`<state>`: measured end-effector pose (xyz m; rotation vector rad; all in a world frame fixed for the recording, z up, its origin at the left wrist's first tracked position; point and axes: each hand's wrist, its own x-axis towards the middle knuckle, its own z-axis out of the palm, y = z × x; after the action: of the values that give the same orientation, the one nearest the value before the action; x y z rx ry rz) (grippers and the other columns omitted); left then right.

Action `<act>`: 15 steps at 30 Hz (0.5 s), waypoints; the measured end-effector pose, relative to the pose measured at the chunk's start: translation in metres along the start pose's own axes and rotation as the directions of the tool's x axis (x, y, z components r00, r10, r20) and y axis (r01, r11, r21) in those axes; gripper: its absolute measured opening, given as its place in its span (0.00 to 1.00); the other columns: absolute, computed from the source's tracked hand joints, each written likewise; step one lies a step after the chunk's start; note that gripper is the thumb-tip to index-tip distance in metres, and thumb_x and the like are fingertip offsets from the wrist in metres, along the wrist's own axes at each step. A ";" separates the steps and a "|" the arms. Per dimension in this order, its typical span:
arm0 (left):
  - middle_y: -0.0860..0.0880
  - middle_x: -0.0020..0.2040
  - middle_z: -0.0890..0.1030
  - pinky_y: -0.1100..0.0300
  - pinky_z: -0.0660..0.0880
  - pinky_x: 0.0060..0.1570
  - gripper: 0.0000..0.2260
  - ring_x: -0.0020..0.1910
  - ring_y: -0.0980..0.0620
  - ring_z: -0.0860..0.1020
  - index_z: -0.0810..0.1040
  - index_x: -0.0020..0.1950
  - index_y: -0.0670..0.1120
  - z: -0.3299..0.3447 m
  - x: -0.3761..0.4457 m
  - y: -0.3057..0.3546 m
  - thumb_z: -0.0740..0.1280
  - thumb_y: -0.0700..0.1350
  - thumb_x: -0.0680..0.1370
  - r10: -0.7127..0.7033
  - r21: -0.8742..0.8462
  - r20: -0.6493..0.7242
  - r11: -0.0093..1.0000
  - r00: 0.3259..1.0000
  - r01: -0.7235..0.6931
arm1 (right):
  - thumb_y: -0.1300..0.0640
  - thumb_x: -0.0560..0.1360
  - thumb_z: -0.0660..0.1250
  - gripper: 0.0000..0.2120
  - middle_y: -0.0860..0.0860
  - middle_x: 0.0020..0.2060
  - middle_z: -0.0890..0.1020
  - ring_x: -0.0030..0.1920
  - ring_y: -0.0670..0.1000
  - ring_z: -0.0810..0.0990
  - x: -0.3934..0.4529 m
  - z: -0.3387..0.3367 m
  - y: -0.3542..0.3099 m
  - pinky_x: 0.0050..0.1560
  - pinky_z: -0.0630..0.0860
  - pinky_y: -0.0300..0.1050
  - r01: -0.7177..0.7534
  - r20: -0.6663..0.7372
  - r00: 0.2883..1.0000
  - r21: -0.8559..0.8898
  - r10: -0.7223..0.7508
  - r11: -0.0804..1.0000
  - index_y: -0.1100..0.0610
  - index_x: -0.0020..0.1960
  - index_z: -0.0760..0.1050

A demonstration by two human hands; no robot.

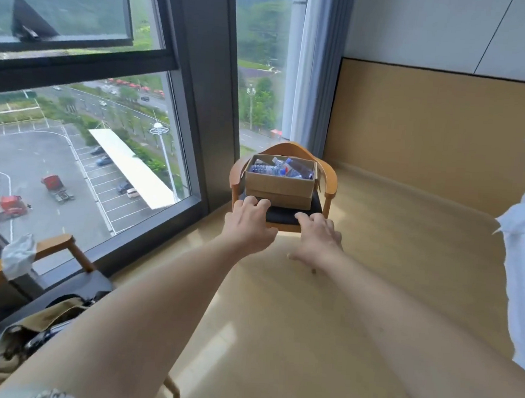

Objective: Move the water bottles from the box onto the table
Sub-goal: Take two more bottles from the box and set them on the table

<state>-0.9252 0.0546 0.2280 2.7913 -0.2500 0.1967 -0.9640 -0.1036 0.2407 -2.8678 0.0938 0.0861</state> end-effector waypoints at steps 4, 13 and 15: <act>0.49 0.61 0.73 0.47 0.77 0.55 0.21 0.60 0.45 0.70 0.72 0.65 0.54 0.009 0.068 0.008 0.67 0.57 0.73 -0.006 -0.035 0.020 0.999 1.000 0.006 | 0.48 0.70 0.77 0.38 0.54 0.68 0.68 0.68 0.58 0.66 0.075 -0.005 0.013 0.63 0.68 0.54 0.008 0.017 1.000 -0.008 -0.008 1.000 0.46 0.74 0.62; 0.47 0.65 0.73 0.45 0.77 0.56 0.26 0.63 0.45 0.69 0.70 0.70 0.52 0.061 0.242 -0.025 0.69 0.57 0.74 0.047 0.002 0.076 0.999 0.996 -0.047 | 0.48 0.69 0.77 0.38 0.54 0.67 0.69 0.67 0.58 0.67 0.248 0.016 0.023 0.62 0.69 0.54 -0.041 0.027 0.999 -0.006 0.041 0.999 0.46 0.74 0.62; 0.46 0.67 0.72 0.45 0.77 0.57 0.27 0.65 0.44 0.69 0.69 0.71 0.52 0.072 0.284 -0.037 0.69 0.57 0.75 0.061 0.006 0.084 0.998 0.995 -0.061 | 0.47 0.68 0.77 0.39 0.54 0.66 0.69 0.66 0.58 0.68 0.290 0.021 0.021 0.62 0.70 0.53 -0.063 0.023 0.998 -0.008 0.063 0.998 0.46 0.74 0.62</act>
<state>-0.6336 0.0221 0.1955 2.8059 -0.3561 0.0948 -0.6774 -0.1339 0.1950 -2.8708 0.1792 0.1323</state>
